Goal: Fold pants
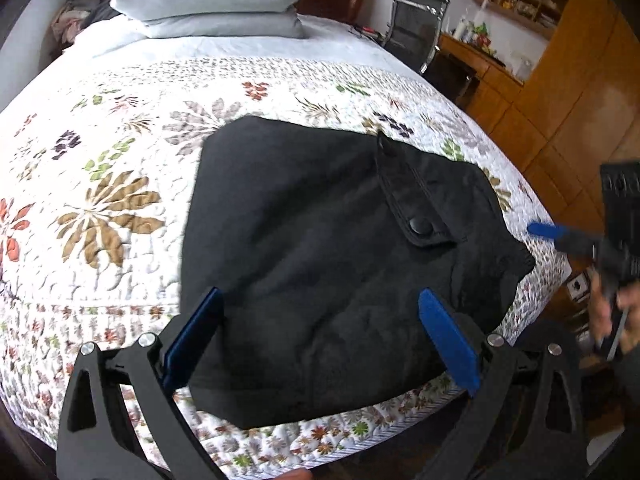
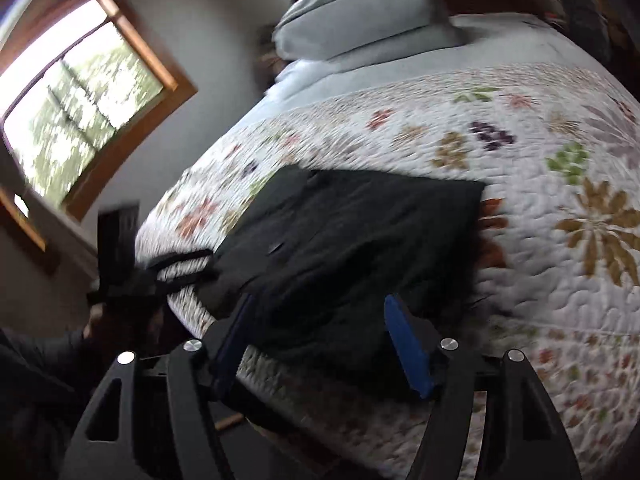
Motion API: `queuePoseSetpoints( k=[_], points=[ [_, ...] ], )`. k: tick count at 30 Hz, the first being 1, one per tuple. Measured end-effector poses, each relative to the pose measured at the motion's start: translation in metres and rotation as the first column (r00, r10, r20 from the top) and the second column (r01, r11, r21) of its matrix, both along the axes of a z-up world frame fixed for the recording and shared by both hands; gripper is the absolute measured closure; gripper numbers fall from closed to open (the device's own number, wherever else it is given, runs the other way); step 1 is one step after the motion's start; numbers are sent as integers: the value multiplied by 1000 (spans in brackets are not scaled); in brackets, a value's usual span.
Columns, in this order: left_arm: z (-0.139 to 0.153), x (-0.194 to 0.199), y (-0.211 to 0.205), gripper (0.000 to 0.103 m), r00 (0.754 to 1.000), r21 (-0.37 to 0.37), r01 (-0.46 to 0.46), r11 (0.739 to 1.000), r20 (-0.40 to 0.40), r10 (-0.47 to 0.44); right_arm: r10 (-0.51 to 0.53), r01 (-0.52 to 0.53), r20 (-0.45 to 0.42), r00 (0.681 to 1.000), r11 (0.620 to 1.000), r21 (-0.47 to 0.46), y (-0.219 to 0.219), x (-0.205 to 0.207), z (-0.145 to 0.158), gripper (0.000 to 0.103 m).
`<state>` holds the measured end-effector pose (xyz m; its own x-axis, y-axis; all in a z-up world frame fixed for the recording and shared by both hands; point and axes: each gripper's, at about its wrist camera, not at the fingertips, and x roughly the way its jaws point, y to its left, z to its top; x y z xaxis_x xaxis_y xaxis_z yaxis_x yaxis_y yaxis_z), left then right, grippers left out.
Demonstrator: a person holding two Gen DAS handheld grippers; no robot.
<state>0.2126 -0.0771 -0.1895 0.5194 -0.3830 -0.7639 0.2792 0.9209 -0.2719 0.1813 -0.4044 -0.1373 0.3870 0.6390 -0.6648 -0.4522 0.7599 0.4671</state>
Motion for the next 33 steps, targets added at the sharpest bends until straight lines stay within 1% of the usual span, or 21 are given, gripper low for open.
queuePoseSetpoints(
  k=[1,2,3,5,7,9,12,15,16,17,19,20,22,25,27,29,31,33],
  points=[
    [1,-1,3,5,1000,0,-6,1000,1,6,20,-21,-4,1000,1000,-24,10,-1,-4,38],
    [0,-1,5,5,1000,3,-11,1000,-1,11,23,-24,-20,1000,998,-59,18,1,-12,37],
    [-3,0,6,5,1000,8,-15,1000,-8,15,21,-25,-46,999,997,-71,19,3,-19,38],
    [-9,3,8,5,999,12,-21,1000,-27,21,-5,-4,-88,996,995,-97,16,8,-32,46],
    [-18,4,12,5,998,9,-23,1000,-57,24,-11,1,-109,994,996,-94,10,10,-38,50],
    [-28,6,15,4,996,6,-32,999,-84,33,-9,-3,-120,993,995,-100,7,10,-43,51],
    [-34,4,18,3,996,-5,-28,1000,-86,27,-6,-7,-117,993,994,-114,4,7,-42,51],
    [-33,6,22,3,995,-15,-35,999,-91,33,-45,34,-93,995,993,-116,-3,3,-27,48],
    [-31,6,23,3,995,-18,-36,999,-89,35,-64,55,-71,995,991,-119,-5,2,-21,43],
    [-28,5,24,3,996,-17,-34,999,-80,33,-86,80,-50,995,990,-113,-7,4,-16,42],
    [-24,4,25,3,997,-12,-30,999,-70,29,-106,100,-52,993,990,-102,-10,9,-14,42],
    [-22,5,25,3,997,-10,-28,1000,-68,27,-112,106,-51,992,988,-112,-9,11,-16,42],
    [-17,6,25,3,998,0,-29,1000,-61,29,-109,102,-72,991,989,-104,-8,17,-22,42],
    [-9,8,27,3,998,12,-32,999,-46,32,-104,90,-106,989,988,-125,-5,19,-33,41],
    [-6,11,28,3,998,14,-34,999,-45,35,-113,92,-135,984,983,-156,-7,23,-43,41],
    [-3,13,28,3,998,52,-45,998,-40,47,-114,90,-144,983,982,-166,-9,22,-45,42],
    [4,11,25,3,998,95,-57,994,-24,59,-126,104,-146,981,983,-150,-13,19,-40,41],
    [14,8,25,3,998,115,-63,991,-1,64,-163,142,-117,980,975,-168,-16,15,-28,34]
  ],
)
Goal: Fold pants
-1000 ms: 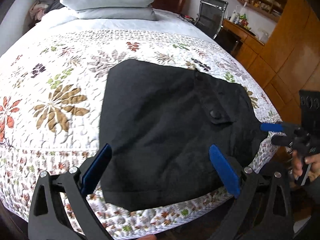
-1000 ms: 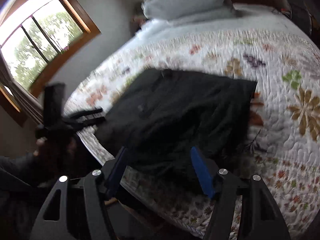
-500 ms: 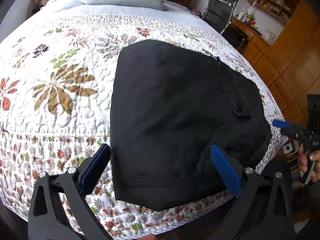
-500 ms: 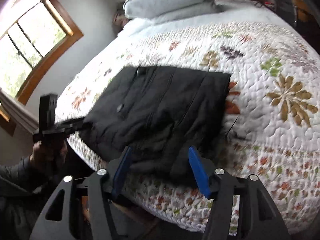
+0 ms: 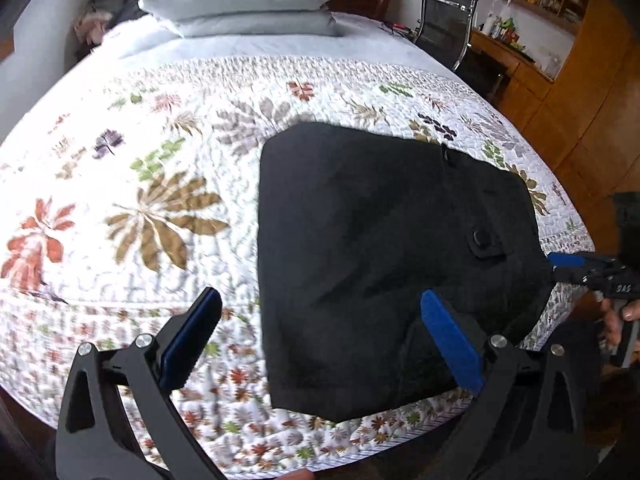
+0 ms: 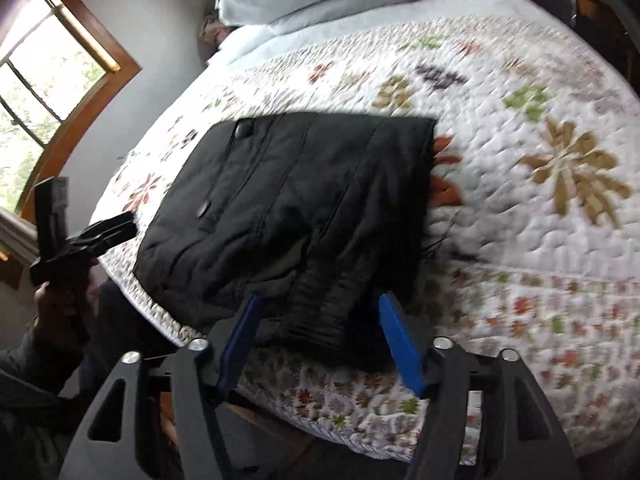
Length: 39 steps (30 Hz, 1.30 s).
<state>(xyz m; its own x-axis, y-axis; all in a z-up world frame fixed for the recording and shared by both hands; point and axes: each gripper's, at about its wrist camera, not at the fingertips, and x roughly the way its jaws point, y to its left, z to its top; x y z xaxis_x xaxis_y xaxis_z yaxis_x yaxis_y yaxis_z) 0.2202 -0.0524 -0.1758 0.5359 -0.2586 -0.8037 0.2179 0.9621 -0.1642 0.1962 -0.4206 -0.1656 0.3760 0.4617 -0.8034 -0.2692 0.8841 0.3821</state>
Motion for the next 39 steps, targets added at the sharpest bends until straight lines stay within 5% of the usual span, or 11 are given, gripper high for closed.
queuePoseSetpoints(
  k=[4,10,21,27,30,34,36,39],
  points=[
    [26,-13,-2,3,998,42,-5,999,64,2,-85,85,-4,996,993,81,-13,3,19,20],
    [67,-33,-10,3,990,56,38,998,135,-45,-99,105,-41,994,976,190,-23,14,38,20],
    [65,-14,1,3,989,147,43,988,136,-63,-104,109,-41,994,986,126,-29,29,43,15],
    [30,30,56,3,999,-115,42,992,-18,-44,-131,144,-88,987,977,156,-54,36,21,11],
    [4,53,77,3,991,-272,32,962,-115,-65,-118,149,-138,983,959,240,-67,44,2,11],
    [-14,69,74,3,979,-361,69,930,-155,-133,-76,140,-196,978,931,337,-75,59,-23,11],
    [-27,80,70,3,963,-440,84,894,-196,-187,-50,124,-209,977,925,359,-73,67,-33,11],
    [-41,92,65,3,948,-464,77,882,-240,-209,-28,110,-217,976,920,375,-71,78,-41,11]
  ],
)
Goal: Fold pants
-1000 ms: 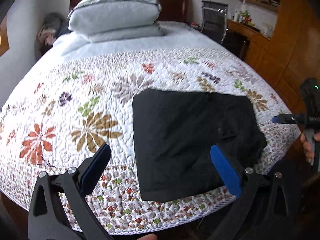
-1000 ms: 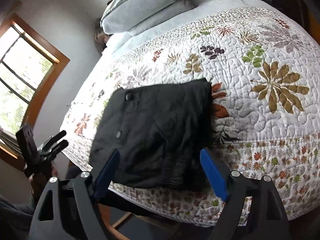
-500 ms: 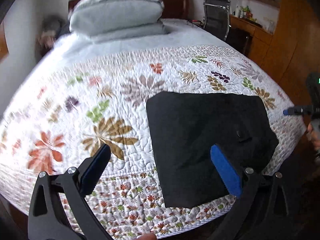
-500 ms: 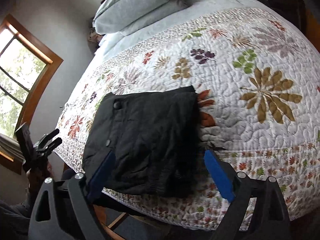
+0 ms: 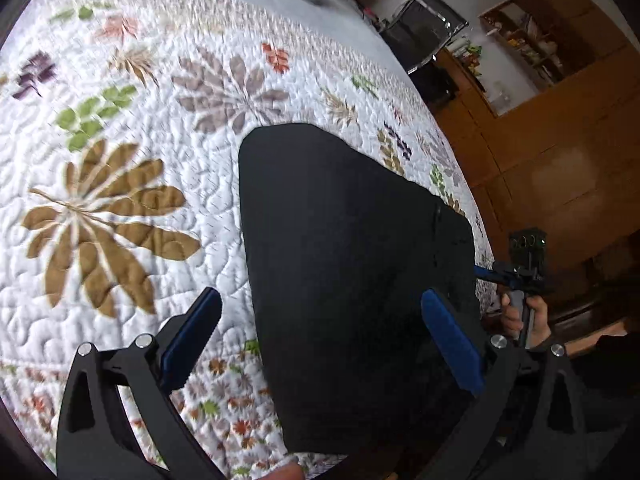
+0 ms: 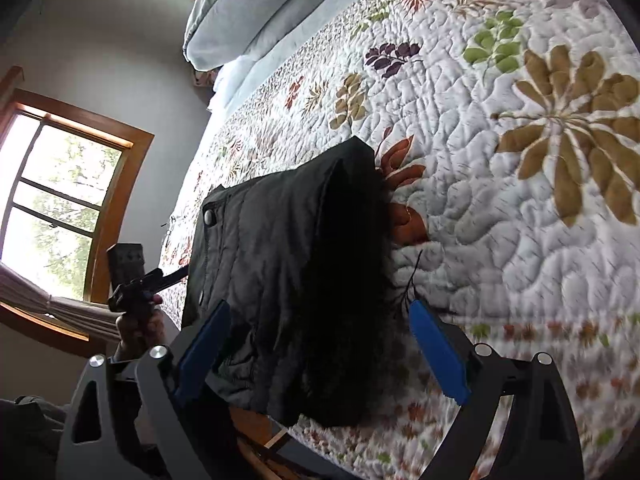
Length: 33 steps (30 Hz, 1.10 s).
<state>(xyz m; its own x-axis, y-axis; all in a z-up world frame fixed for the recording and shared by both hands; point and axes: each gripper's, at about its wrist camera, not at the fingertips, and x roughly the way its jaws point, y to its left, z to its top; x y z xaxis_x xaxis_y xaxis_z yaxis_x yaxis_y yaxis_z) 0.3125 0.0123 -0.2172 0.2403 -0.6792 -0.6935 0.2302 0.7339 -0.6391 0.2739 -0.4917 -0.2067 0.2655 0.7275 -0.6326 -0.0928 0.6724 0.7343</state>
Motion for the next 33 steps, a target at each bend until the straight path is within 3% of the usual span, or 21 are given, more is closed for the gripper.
queuePoseSetpoints(
  k=[3,9,11,15,25,33],
  points=[
    [-14,11,-4,3,997,-32,20,999,-72,-22,2,-1,-25,1000,999,40,-1,8,-8,11],
    [-46,26,-4,3,966,-232,35,972,-240,-92,42,-27,-96,994,988,153,-4,16,-26,9],
    [-52,28,-3,3,964,-227,18,974,-253,-77,50,-30,-116,992,985,168,-4,17,-33,8],
    [-65,32,-5,3,948,-309,15,951,-299,-112,67,-39,-118,991,974,223,-2,20,-40,7],
    [-70,38,-23,3,939,-304,117,945,-276,-205,155,-121,-102,983,953,280,14,24,-47,5],
    [-68,46,-40,5,938,-322,124,939,-271,-217,187,-147,-94,978,935,324,31,31,-48,3]
  ],
)
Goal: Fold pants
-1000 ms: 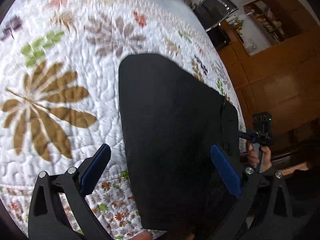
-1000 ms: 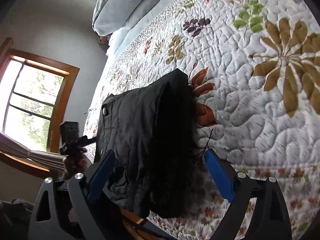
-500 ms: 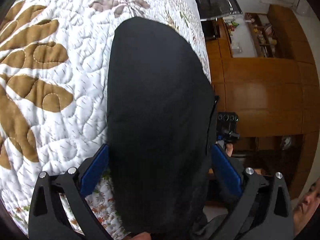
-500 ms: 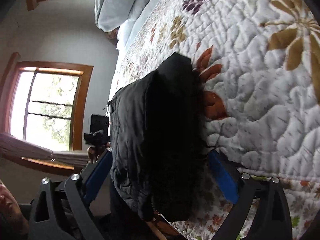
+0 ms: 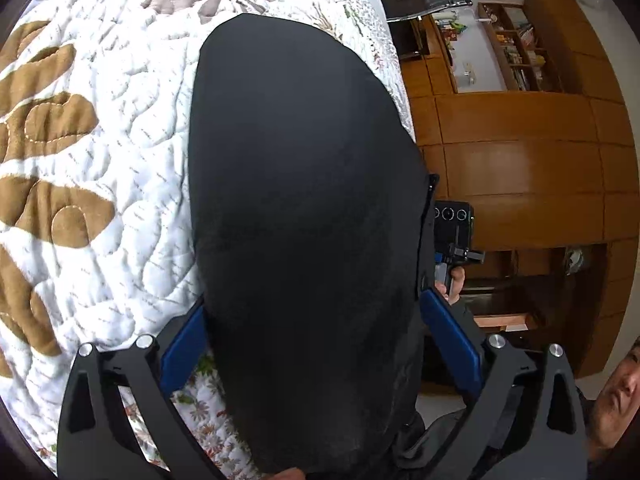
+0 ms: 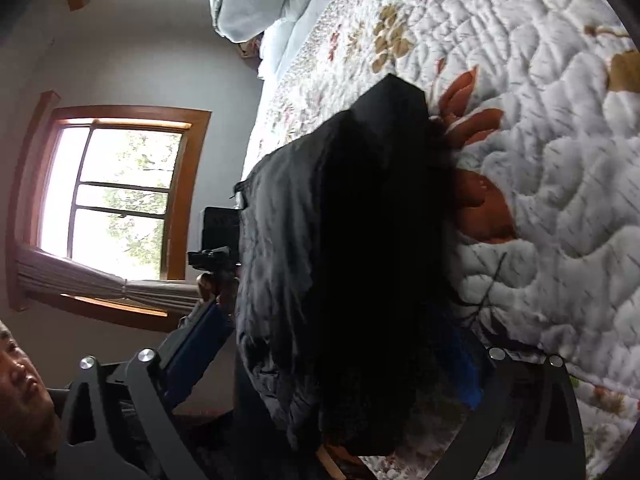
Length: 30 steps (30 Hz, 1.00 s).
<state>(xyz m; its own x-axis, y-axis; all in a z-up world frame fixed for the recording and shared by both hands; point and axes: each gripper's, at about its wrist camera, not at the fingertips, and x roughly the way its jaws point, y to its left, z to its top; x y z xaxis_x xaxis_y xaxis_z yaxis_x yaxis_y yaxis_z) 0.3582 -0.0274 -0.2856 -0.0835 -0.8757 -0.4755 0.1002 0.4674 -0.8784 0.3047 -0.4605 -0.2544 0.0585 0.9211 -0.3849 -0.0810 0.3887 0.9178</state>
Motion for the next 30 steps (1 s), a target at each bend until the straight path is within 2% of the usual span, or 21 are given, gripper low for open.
queuePoseSetpoints(
  k=[2,5,6,7,9,11,14,20,25,30],
  points=[
    [0,-1,-1,5,1000,-4,5,1000,6,-5,-1,1,-8,1000,1000,9,2,3,-4,3],
    [-2,-4,1,11,1000,11,8,1000,10,-8,0,0,-13,1000,1000,14,4,6,-5,3],
    [-1,-4,1,17,1000,20,7,1000,11,-7,8,-8,-3,1000,1000,4,6,6,-4,3],
    [-3,-4,2,28,1000,51,11,999,20,-12,19,-19,9,1000,1000,-12,10,6,-2,5],
    [-4,-4,4,34,999,60,10,998,32,-12,43,-42,26,999,999,-25,16,4,-2,20],
    [-7,-5,9,41,999,56,1,998,40,-3,38,-37,18,999,999,-15,14,4,-5,52],
    [-5,-6,12,48,998,44,-17,999,55,14,33,-33,39,999,999,-11,14,2,-3,61],
    [1,-8,19,60,995,22,-61,998,79,59,30,-28,59,998,999,-33,20,5,7,72],
    [6,-10,25,66,992,4,-83,997,100,82,33,-28,77,996,998,-62,30,9,21,74],
    [7,-11,29,67,991,1,-83,997,108,83,37,-30,87,995,997,-76,35,10,33,74]
  ],
)
